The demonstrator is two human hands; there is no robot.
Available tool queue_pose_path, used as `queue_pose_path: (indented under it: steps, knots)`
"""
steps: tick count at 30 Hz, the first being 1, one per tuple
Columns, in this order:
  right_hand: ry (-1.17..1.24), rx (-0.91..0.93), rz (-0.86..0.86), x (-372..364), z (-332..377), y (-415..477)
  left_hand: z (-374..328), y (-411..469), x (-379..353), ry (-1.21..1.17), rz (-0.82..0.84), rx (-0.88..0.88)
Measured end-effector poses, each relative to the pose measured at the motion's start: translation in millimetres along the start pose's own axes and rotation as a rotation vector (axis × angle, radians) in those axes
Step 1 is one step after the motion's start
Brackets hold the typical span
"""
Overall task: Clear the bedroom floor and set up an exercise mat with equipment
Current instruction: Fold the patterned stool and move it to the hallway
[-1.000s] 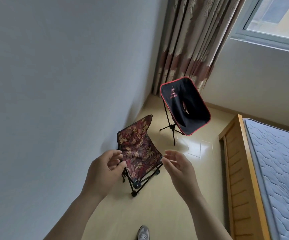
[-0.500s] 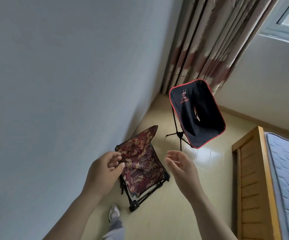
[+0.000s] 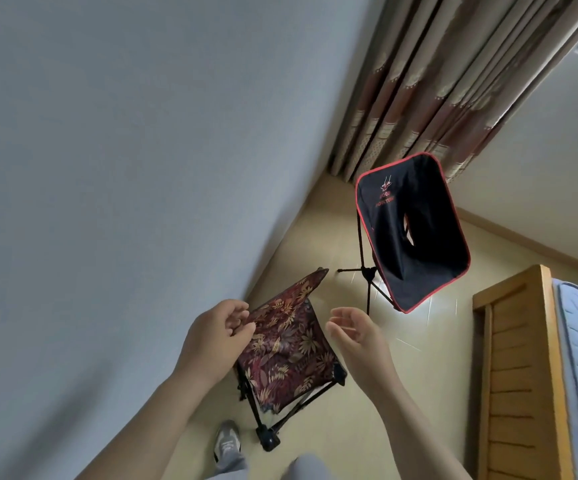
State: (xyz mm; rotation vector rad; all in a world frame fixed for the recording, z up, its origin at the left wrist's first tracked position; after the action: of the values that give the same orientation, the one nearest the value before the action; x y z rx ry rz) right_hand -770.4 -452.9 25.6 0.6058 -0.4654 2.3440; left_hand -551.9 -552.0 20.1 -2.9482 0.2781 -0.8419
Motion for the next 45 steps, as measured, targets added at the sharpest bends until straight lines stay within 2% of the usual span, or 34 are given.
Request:
queue_pose_path:
  steps: [9,21,26,33,45]
  knots:
    - [-0.164,0.01,0.159,-35.6,-19.0,86.6,27.7,50.6,-38.3,0.145,0.001,0.117]
    - [-0.524,0.202,0.426,-117.0,-79.0,214.9,87.9,126.1,-134.9,0.269,-0.039,0.263]
    - [-0.592,0.237,0.417,-150.2,-110.9,250.9,124.5,145.5,-175.5,0.347,0.048,0.29]
    - [-0.691,0.376,0.47,-192.1,-146.1,275.5,165.4,160.4,-208.1,0.404,0.051,0.335]
    - [-0.727,0.372,0.491,-217.6,-184.7,283.7,200.3,165.5,-236.3,0.441,0.008,0.321]
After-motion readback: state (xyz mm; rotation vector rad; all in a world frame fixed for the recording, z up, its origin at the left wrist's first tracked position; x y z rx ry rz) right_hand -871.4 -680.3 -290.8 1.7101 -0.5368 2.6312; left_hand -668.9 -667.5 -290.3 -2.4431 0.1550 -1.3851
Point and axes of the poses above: each hand's wrist, its own y-axis towards the middle knuckle, its own x-axis out of the back of the hand, z = x × y, the point moved 5 cm from there along y, towards the middle knuckle, and after that the axes turned 12 degrees about -z, right-handed, at the moved point
